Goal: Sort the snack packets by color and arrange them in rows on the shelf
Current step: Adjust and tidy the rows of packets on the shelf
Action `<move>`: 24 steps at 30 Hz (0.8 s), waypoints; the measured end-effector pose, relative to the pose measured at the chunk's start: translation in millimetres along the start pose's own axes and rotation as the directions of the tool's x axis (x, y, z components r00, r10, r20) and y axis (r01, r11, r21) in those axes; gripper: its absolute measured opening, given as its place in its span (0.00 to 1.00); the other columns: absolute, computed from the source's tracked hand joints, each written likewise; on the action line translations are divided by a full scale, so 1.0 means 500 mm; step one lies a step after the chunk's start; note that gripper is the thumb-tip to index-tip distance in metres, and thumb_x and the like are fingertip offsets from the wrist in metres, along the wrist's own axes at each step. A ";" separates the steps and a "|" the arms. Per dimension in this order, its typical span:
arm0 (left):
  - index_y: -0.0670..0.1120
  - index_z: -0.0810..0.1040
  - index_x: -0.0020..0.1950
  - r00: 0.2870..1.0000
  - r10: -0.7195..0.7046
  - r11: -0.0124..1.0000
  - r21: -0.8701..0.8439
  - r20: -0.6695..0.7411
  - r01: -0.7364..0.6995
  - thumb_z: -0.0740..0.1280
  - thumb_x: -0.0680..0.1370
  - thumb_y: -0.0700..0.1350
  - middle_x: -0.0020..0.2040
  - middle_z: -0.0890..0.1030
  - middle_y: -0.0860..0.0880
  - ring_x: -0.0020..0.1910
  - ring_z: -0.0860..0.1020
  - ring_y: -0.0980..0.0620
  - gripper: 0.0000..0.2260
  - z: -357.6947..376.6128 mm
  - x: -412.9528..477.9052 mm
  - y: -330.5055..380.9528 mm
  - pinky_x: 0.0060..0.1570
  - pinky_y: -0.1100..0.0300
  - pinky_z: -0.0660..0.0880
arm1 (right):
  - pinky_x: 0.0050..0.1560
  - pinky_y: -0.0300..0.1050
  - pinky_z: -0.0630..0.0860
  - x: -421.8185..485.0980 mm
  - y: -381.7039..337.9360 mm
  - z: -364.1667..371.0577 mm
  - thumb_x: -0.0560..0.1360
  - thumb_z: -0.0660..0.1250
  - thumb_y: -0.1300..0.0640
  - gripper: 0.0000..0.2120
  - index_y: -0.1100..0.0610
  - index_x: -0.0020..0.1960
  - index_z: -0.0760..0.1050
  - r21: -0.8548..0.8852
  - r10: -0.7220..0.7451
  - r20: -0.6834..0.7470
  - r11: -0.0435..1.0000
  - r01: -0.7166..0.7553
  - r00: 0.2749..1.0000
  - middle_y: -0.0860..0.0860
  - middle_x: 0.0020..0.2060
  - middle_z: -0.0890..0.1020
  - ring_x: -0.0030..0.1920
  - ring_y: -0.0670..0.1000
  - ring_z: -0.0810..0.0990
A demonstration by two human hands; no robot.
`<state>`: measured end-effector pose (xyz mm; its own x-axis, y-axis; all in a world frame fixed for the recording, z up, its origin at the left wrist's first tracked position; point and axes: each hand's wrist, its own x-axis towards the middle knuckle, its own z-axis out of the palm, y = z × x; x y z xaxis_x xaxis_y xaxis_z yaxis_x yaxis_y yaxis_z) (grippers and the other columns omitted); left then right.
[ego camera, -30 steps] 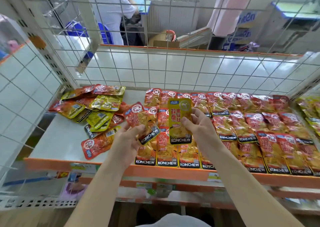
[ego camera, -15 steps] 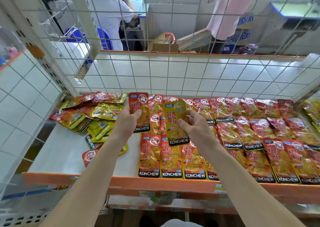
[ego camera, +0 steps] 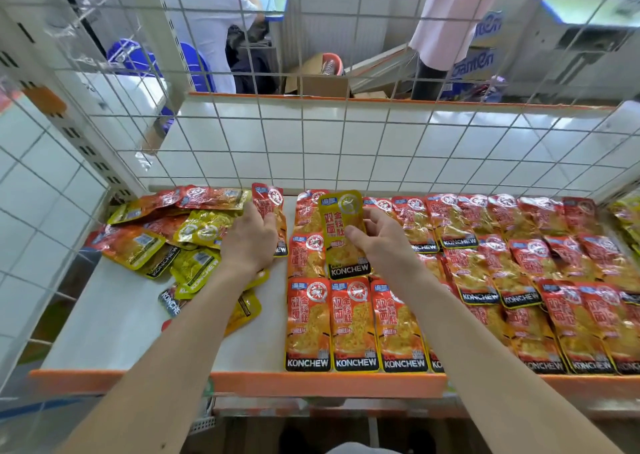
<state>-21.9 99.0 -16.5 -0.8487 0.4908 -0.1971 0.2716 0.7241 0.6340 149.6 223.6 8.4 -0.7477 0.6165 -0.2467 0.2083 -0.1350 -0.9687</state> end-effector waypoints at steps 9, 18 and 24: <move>0.40 0.65 0.74 0.997 0.020 0.983 0.179 0.078 -0.034 0.57 0.85 0.53 0.66 0.76 0.36 0.65 0.73 0.36 0.22 -0.027 0.014 -0.020 0.60 0.47 0.69 | 0.47 0.41 0.82 0.033 -0.002 0.034 0.81 0.65 0.62 0.07 0.50 0.54 0.76 -0.066 -0.008 0.010 0.998 0.009 1.000 0.53 0.50 0.85 0.49 0.51 0.85; 0.40 0.63 0.74 0.993 0.121 0.907 0.406 0.004 -0.112 0.57 0.84 0.55 0.66 0.75 0.37 0.65 0.73 0.37 0.25 -0.017 0.003 0.005 0.56 0.44 0.74 | 0.50 0.43 0.82 0.052 -0.002 0.046 0.81 0.66 0.60 0.05 0.50 0.54 0.76 -0.104 -0.008 -0.011 0.995 0.007 1.000 0.53 0.50 0.85 0.50 0.51 0.85; 0.54 0.63 0.79 0.876 0.423 0.639 0.609 0.231 -0.470 0.60 0.83 0.52 0.80 0.61 0.53 0.77 0.63 0.50 0.23 -0.043 -0.007 -0.045 0.72 0.48 0.61 | 0.49 0.42 0.82 0.048 0.004 0.045 0.80 0.66 0.60 0.06 0.49 0.54 0.76 -0.153 -0.047 -0.017 0.987 0.044 0.999 0.51 0.49 0.85 0.50 0.49 0.84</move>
<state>-34.6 70.6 -13.9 -0.5234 0.8486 -0.0773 0.8487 0.5273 0.0422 118.1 220.7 -0.1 -0.7458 0.6355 -0.1999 0.2692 0.0130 -0.9630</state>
